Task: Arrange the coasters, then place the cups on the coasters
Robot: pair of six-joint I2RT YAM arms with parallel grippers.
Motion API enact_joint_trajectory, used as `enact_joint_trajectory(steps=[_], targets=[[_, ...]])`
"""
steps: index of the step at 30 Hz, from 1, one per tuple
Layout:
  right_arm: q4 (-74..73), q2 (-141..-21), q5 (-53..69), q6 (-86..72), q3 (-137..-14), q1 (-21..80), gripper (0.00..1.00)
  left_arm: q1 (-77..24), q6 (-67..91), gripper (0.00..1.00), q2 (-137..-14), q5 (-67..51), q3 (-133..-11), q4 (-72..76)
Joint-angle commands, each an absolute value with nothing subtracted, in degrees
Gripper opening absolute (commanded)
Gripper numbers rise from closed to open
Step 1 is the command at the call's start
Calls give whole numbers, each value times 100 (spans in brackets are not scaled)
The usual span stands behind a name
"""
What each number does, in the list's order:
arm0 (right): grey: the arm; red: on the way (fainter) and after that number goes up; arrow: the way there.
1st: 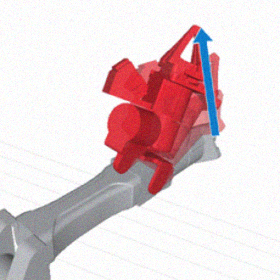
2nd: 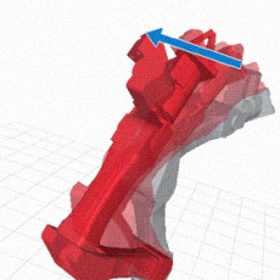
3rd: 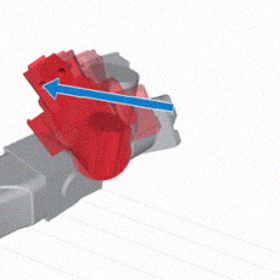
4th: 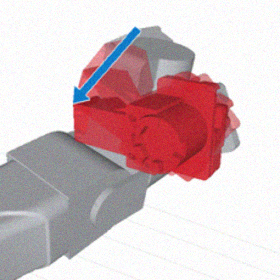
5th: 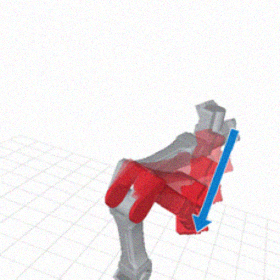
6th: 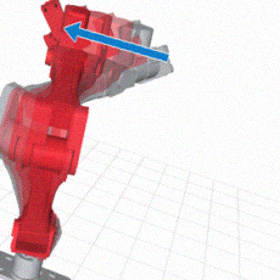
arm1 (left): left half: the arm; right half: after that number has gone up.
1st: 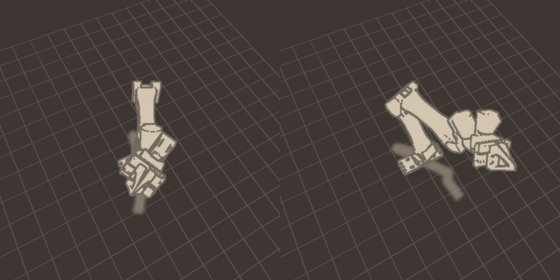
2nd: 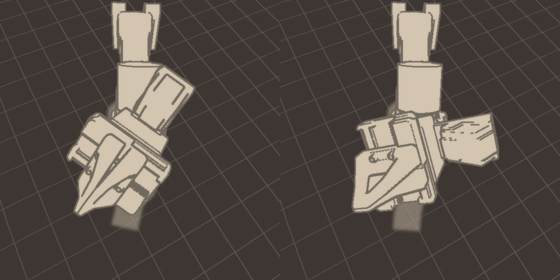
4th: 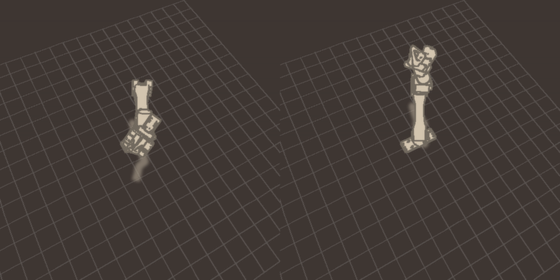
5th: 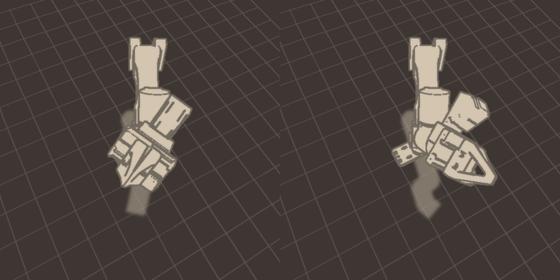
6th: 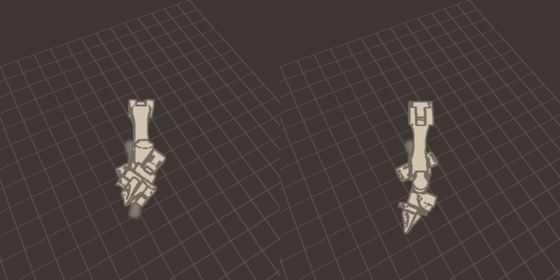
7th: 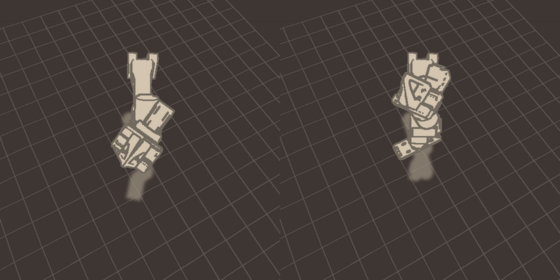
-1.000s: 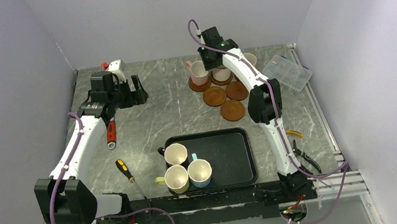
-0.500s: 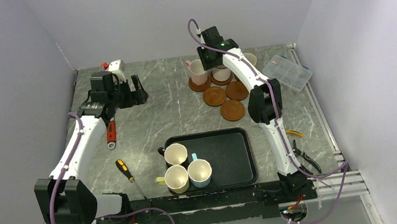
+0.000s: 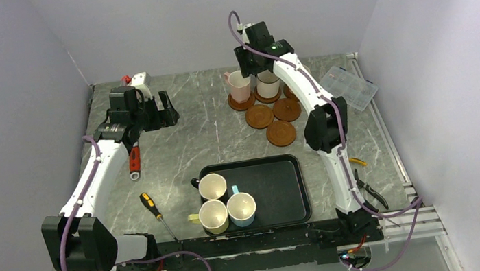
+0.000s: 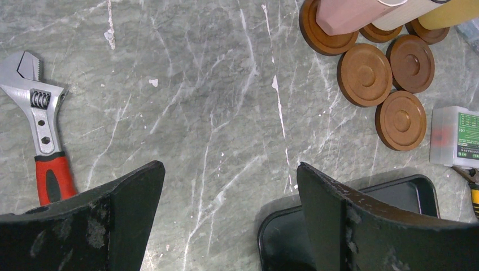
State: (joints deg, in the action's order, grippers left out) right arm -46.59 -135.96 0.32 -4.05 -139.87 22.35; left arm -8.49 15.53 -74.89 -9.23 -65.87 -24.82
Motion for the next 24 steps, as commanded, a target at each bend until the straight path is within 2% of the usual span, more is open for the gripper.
enact_joint_trajectory(steps=[1, 7, 14, 19, 24], targets=[[-4607, -12799, 16, -336, -14044, 2304, 55, -844, 1481, 93, -7415, -955, -6708, -2368], [-4651, -11453, -269, -338, -12685, 2566, 57, -844, 1517, 93, -7361, -947, -6664, -2314], [-4491, -9445, -354, -1014, -9745, 3310, 57, -844, 1552, 93, -7330, -955, -6636, -2278], [-4298, -8270, -521, -2680, -7913, 4215, 57, -844, 1569, 93, -7325, -968, -6627, -2269], [-3984, -7462, -684, -4158, -6660, 5082, 57, -844, 1576, 93, -7330, -991, -6636, -2263]])
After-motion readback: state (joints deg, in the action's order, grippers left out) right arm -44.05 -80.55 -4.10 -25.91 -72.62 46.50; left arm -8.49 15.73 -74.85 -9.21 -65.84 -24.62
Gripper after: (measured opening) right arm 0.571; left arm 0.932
